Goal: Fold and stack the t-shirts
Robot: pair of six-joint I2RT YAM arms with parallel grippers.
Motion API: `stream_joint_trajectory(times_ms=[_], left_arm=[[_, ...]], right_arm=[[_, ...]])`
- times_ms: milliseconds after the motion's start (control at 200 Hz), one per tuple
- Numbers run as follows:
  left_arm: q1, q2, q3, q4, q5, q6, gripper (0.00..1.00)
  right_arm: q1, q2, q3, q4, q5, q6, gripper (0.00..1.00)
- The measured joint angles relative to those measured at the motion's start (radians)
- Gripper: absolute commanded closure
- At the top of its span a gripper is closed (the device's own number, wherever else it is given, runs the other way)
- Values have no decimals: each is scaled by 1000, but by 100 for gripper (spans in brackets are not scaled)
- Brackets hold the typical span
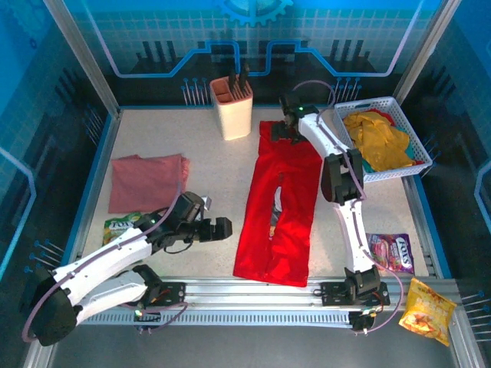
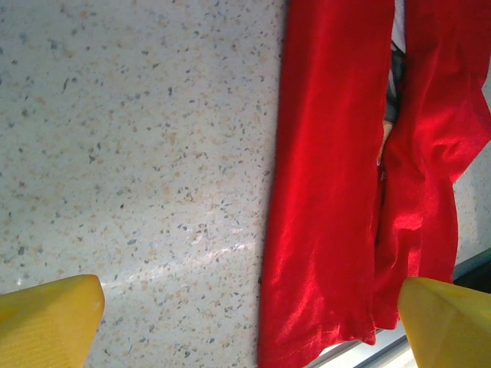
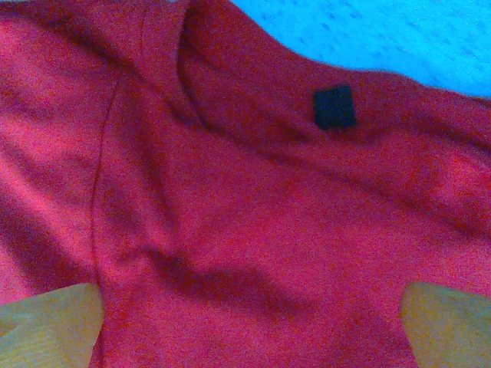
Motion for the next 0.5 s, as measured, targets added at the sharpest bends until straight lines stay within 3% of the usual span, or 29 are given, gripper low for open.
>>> stream_joint_trajectory(times_ms=[275, 500], left_arm=[[0, 55, 40, 96, -21, 77, 1], [0, 270, 166, 163, 3, 105, 1]], right_arm=[[40, -534, -598, 74, -16, 80, 0], [184, -628, -909, 89, -23, 169, 0]])
